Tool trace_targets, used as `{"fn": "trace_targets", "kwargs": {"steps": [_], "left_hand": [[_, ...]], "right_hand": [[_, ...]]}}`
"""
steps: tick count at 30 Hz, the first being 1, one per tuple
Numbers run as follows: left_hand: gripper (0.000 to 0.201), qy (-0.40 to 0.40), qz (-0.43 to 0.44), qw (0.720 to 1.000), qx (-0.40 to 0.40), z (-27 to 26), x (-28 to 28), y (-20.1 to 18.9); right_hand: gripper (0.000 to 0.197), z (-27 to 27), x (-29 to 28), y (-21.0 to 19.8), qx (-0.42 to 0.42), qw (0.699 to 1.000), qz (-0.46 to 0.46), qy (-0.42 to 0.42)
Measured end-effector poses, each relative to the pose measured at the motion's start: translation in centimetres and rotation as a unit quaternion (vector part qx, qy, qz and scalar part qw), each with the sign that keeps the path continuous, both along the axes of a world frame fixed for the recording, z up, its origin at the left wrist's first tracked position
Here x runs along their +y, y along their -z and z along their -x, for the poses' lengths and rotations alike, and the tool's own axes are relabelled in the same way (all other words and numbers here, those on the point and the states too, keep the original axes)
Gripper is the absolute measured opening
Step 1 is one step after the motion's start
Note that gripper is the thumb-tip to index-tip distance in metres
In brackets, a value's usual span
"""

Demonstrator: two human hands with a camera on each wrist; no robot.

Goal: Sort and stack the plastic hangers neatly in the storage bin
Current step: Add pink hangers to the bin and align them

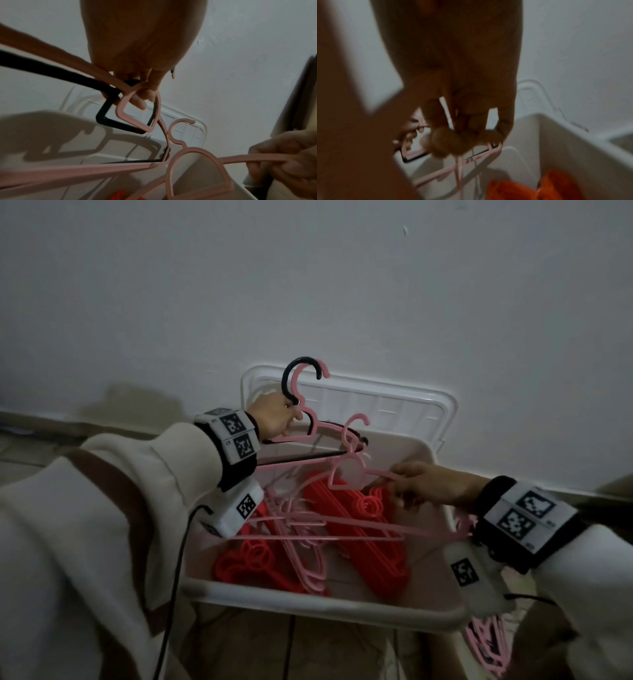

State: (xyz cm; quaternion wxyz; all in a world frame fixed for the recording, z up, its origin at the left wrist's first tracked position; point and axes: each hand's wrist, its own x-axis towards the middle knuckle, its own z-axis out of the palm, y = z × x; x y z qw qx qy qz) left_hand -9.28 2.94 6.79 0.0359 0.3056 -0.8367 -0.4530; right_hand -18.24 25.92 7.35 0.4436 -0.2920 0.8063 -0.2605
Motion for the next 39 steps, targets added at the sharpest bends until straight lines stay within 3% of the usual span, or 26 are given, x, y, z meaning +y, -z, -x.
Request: {"fn": "trace_targets", "kwargs": {"steps": [2, 3, 5, 7, 11, 15, 22, 25, 29, 35, 39], "left_hand": [[0.021, -0.003, -0.006, 1.000, -0.002, 0.1, 0.2, 0.0], [0.019, -0.004, -0.008, 1.000, -0.001, 0.2, 0.3, -0.1], [0.014, -0.003, -0.008, 1.000, 0.003, 0.4, 0.6, -0.1], [0.018, 0.000, -0.004, 1.000, 0.000, 0.6, 0.9, 0.0], [0.018, 0.009, 0.005, 1.000, 0.002, 1.4, 0.9, 0.4], [0.024, 0.015, 0.033, 0.999, -0.005, 1.9, 0.0, 0.4], [0.031, 0.022, -0.015, 0.999, -0.018, 2.0, -0.6, 0.8], [0.028, 0.033, -0.049, 0.998, -0.010, 1.6, -0.6, 1.1], [0.022, 0.037, -0.068, 0.996, -0.033, 0.7, -0.9, 2.3], [0.035, 0.034, -0.211, 0.977, -0.009, 0.5, -0.5, 3.1], [0.029, 0.003, -0.318, 0.948, -0.009, 0.1, 0.4, 4.8]], "right_hand": [[0.026, -0.1, 0.0, -0.3, -0.040, 0.999, -0.001, -0.006], [0.022, 0.0, 0.0, -0.4, -0.007, 1.000, -0.010, -0.015], [0.011, 0.9, 0.4, -0.1, 0.162, 0.982, -0.063, -0.078], [0.010, 1.6, 1.1, 0.3, 0.302, 0.934, -0.145, -0.129], [0.021, 2.4, 2.1, 1.8, 0.309, 0.924, -0.207, -0.094], [0.023, 3.8, 2.1, 1.0, 0.365, 0.917, -0.142, -0.071], [0.020, 6.9, 2.3, 0.2, 0.311, 0.944, -0.066, -0.089], [0.022, 8.2, 1.9, -0.6, 0.310, 0.950, -0.010, -0.035], [0.027, 9.1, 1.0, -1.4, 0.248, 0.963, 0.097, 0.038], [0.033, 6.6, -2.6, 2.4, 0.094, 0.987, 0.128, -0.002], [0.030, 6.1, -4.0, 4.0, 0.087, 0.984, 0.155, 0.013]]}}
